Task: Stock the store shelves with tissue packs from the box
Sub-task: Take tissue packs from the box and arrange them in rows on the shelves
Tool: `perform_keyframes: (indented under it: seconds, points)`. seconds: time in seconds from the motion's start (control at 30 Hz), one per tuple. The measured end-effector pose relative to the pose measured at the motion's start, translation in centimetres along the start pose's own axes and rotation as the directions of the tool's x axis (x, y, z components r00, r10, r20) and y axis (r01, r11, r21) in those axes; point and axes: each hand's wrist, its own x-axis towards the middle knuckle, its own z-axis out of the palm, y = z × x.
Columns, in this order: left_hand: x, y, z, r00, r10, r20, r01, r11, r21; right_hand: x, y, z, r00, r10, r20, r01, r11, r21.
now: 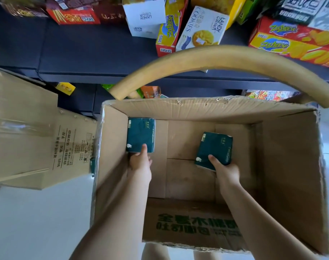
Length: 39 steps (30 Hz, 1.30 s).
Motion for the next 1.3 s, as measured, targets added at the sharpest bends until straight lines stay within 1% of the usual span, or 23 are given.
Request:
perform_keyframes:
  seconds: [0.07,0.13,0.27,0.4,0.53,0.6,0.73,0.87,0.93,1.0,1.07,1.13,1.2,1.3]
  points:
    - [0.3,0.5,0.2,0.998,-0.058,0.035,0.063,0.985,-0.163,0.3,0.0,0.1,1.000,-0.017,0.007,0.017,1.000,-0.005]
    - [0.4,0.8,0.0,0.992,-0.090,0.091,0.109,0.966,-0.234,0.5,-0.1,0.0,0.999,-0.030,0.016,0.030,1.000,-0.006]
    - [0.8,0.4,-0.5,0.980,-0.099,0.172,0.139,0.961,-0.239,0.5,0.0,-0.4,0.997,-0.078,0.019,0.079,0.996,-0.037]
    - [0.9,0.1,-0.8,0.981,-0.091,0.172,0.131,0.963,-0.237,0.3,0.0,-0.4,0.992,-0.129,0.011,0.130,0.989,-0.076]
    - [0.1,0.3,-1.0,0.975,-0.098,0.201,0.144,0.963,-0.228,-0.6,-0.1,-0.4,0.985,-0.173,0.004,0.173,0.979,-0.106]
    - [-0.7,0.2,-1.2,0.969,-0.069,0.236,0.117,0.973,-0.197,-1.3,0.0,-0.7,0.984,-0.179,-0.006,0.177,0.976,-0.129]
    - [-2.7,0.0,-2.7,0.939,0.001,0.343,0.002,1.000,-0.008,-3.5,-0.1,-2.1,0.975,-0.218,-0.048,0.211,0.969,-0.127]
    - [-5.4,0.3,-4.6,0.898,-0.048,0.438,-0.031,0.985,0.172,-6.1,-0.5,-4.2,0.963,-0.259,-0.072,0.249,0.960,-0.128]
    - [-7.1,0.8,-5.7,0.883,-0.069,0.464,-0.041,0.974,0.224,-7.5,-0.9,-5.3,0.959,-0.271,-0.086,0.257,0.956,-0.139]
    - [-9.1,1.6,-6.6,0.865,-0.091,0.494,-0.027,0.974,0.227,-9.3,-1.5,-6.5,0.959,-0.274,-0.077,0.263,0.957,-0.122]
    - [-11.3,2.8,-7.3,0.851,-0.103,0.516,-0.007,0.978,0.207,-11.1,-2.4,-7.8,0.957,-0.288,-0.039,0.283,0.953,-0.103]
    - [-13.6,3.9,-7.6,0.850,-0.073,0.522,0.001,0.991,0.136,-12.8,-3.3,-9.2,0.949,-0.315,0.014,0.315,0.942,-0.118]
    - [-16.1,4.8,-7.6,0.847,-0.018,0.532,-0.025,0.997,0.074,-14.2,-4.5,-10.6,0.930,-0.367,0.032,0.367,0.918,-0.148]
    - [-20.0,5.7,-7.5,0.818,0.042,0.574,-0.100,0.992,0.070,-16.2,-6.7,-13.3,0.890,-0.454,0.029,0.453,0.878,-0.159]
